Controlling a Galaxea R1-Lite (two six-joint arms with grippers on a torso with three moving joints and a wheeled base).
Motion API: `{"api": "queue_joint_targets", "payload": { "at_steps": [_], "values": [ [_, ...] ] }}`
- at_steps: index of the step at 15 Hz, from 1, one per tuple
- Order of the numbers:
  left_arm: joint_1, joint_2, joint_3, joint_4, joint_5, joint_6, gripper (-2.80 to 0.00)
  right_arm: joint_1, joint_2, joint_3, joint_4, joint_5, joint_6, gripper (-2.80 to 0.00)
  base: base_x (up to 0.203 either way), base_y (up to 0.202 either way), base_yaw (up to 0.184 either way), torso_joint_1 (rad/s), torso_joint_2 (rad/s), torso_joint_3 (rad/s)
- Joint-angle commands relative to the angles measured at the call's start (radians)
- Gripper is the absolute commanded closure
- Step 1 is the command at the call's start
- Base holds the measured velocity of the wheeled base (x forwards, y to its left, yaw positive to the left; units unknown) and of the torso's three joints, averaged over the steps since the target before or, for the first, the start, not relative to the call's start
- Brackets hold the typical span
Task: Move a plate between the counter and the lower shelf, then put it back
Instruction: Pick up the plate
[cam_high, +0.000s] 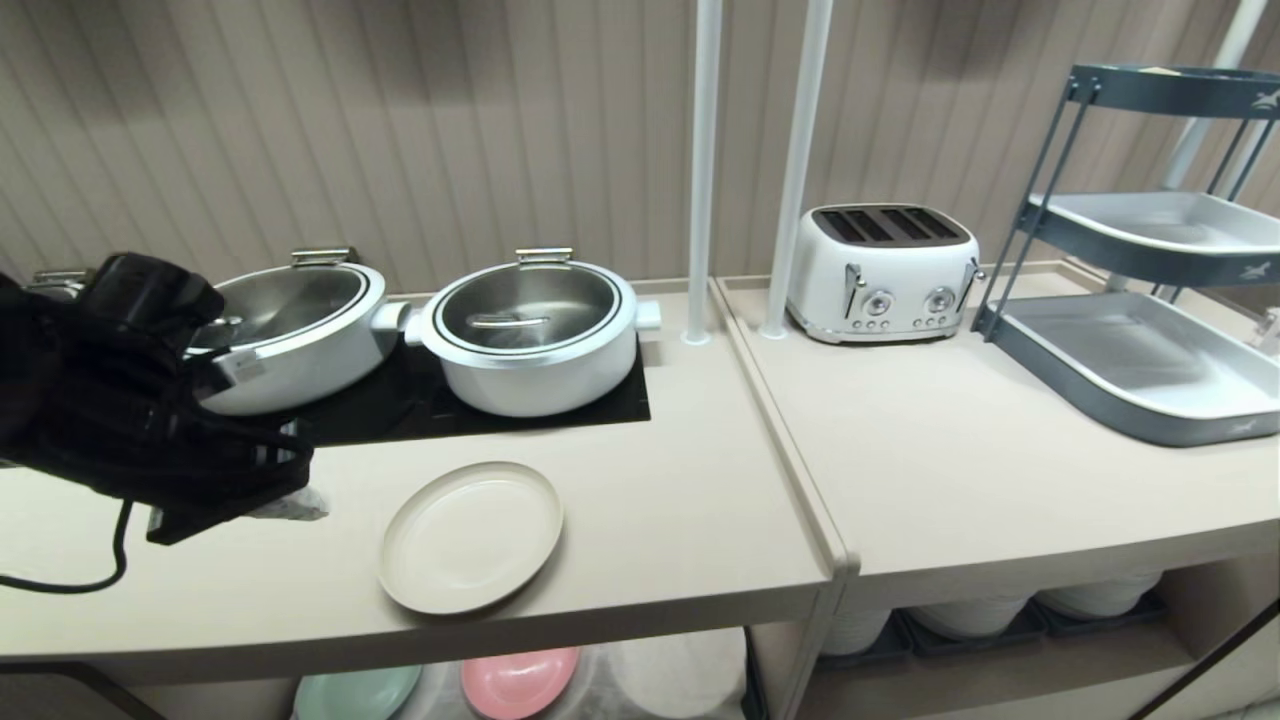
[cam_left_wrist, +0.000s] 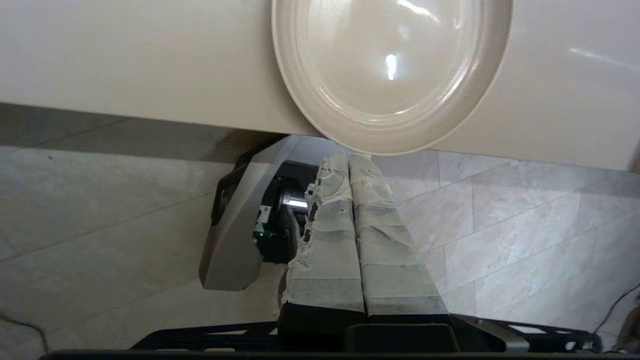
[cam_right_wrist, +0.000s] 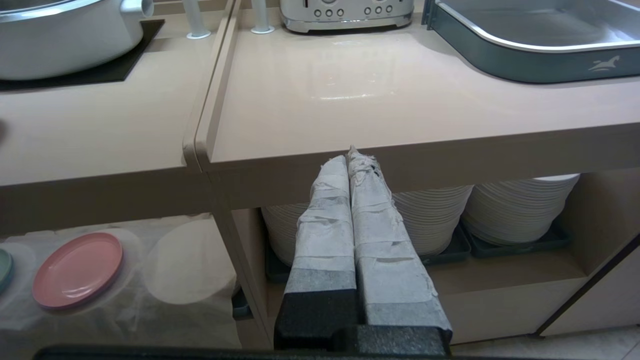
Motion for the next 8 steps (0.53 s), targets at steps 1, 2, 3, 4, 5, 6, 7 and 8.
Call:
{"api": "queue_joint_targets", "payload": {
  "at_steps": [1,2,3,4,5,6,7,8],
  "values": [
    [0.031,0.091,-0.014,0.007,-0.001,0.064,0.00,0.000,0.000,0.000,0.000,0.000,0.000,0.00,0.000,0.000,0.000,0.000,0.00,0.000],
    [0.049,0.119,-0.014,0.006,0.000,0.098,0.00,0.000,0.000,0.000,0.000,0.000,0.000,0.00,0.000,0.000,0.000,0.000,0.00,0.000],
    [0.063,0.151,-0.019,0.002,0.000,0.115,0.00,0.000,0.000,0.000,0.000,0.000,0.000,0.00,0.000,0.000,0.000,0.000,0.00,0.000],
    [0.068,0.177,-0.029,-0.001,-0.001,0.122,0.00,0.000,0.000,0.000,0.000,0.000,0.000,0.00,0.000,0.000,0.000,0.000,0.00,0.000],
    [0.069,0.199,-0.035,-0.004,-0.003,0.124,0.00,0.000,0.000,0.000,0.000,0.000,0.000,0.00,0.000,0.000,0.000,0.000,0.00,0.000],
    [0.063,0.217,-0.038,-0.010,-0.006,0.124,0.00,0.000,0.000,0.000,0.000,0.000,0.000,0.00,0.000,0.000,0.000,0.000,0.00,0.000],
    [0.054,0.232,-0.038,-0.022,-0.007,0.123,0.00,0.000,0.000,0.000,0.000,0.000,0.000,0.00,0.000,0.000,0.000,0.000,0.00,0.000],
    [0.039,0.253,-0.038,-0.049,-0.006,0.120,0.00,0.000,0.000,0.000,0.000,0.000,0.000,0.00,0.000,0.000,0.000,0.000,0.00,0.000]
  ]
}}
